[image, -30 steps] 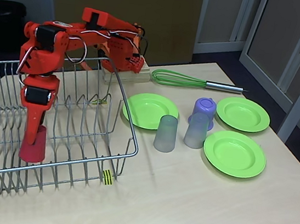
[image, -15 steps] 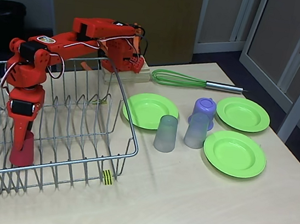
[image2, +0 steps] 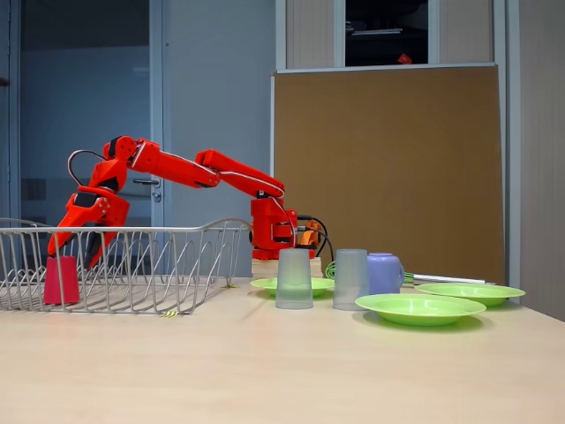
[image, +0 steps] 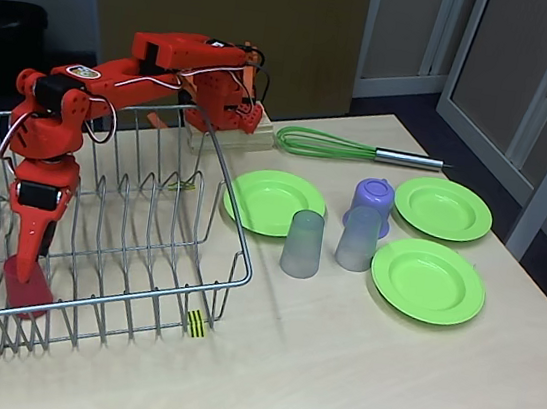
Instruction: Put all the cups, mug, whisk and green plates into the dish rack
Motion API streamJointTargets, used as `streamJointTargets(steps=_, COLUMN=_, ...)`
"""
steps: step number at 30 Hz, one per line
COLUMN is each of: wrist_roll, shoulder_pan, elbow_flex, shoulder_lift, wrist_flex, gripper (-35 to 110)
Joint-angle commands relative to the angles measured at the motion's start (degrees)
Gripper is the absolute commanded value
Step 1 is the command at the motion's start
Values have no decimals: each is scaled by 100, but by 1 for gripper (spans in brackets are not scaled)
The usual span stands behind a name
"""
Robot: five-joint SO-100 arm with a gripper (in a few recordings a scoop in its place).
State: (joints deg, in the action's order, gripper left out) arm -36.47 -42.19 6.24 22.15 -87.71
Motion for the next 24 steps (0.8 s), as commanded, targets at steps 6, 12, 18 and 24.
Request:
streamJointTargets(steps=6, wrist_roll=-26, shoulder_pan=369, elbow_flex=378, shoulder_lift=1485, wrist_flex=-360, gripper=34)
streamJointTargets(steps=12, wrist_roll=255, shoulder_pan=949, elbow_flex=1055, shoulder_lift=2654, wrist_flex=-896, gripper=34)
streamJointTargets(steps=18, wrist_roll=606, shoulder_pan=1749, elbow_flex=1969, shoulder_lift=3727, wrist_flex=-1371, gripper=34)
streamJointTargets(steps=24, wrist_roll=1230, shoulder_pan=2918, elbow_flex=3480, shoulder_lift=5080, wrist_flex=-1600, gripper=33)
